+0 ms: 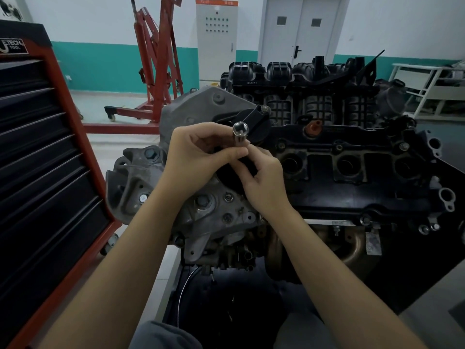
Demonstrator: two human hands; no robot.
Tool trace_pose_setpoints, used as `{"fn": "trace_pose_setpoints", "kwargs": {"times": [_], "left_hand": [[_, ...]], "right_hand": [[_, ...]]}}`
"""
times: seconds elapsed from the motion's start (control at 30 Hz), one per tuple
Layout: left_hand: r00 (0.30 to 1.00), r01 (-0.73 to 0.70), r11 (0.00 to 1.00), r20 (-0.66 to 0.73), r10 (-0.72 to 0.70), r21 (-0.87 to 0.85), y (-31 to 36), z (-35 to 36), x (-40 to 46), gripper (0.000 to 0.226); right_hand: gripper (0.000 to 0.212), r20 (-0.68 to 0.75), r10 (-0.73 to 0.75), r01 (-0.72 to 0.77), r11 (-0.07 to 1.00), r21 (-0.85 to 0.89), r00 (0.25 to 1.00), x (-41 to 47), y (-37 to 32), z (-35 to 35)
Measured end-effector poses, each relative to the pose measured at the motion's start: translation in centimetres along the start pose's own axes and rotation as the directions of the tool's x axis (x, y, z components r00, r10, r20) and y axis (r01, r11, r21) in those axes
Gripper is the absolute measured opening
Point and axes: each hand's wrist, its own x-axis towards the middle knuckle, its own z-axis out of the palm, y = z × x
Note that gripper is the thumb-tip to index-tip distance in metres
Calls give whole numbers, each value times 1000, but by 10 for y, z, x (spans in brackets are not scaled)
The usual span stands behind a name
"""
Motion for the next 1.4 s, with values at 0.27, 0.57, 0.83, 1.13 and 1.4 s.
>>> {"fn": "trace_pose_setpoints", "kwargs": {"times": [0.27, 0.57, 0.83, 1.13, 1.4], "left_hand": [[1000, 5, 995, -14, -3, 100, 0, 2, 0, 23], [999, -10, 993, 52, 4, 117, 0, 1, 0, 26], [998, -3, 999, 61, 1, 31, -2, 0, 0, 29], [1000, -18, 997, -1, 18, 71, -8, -1, 1, 20], [1000, 0, 1000, 29, 0, 18, -5, -1, 1, 21]], "right_hand": [[20, -86, 31, -27, 999, 38, 996, -1, -1, 0], [15, -99, 15, -11, 999, 43, 995, -1, 0, -1], [30, -29, 5, -5, 1000, 18, 1000, -1, 0, 0], [22, -75, 19, -19, 1000, 11, 997, -1, -3, -1], [15, -79, 44, -41, 999, 32, 996, 0, -7, -3]]}}
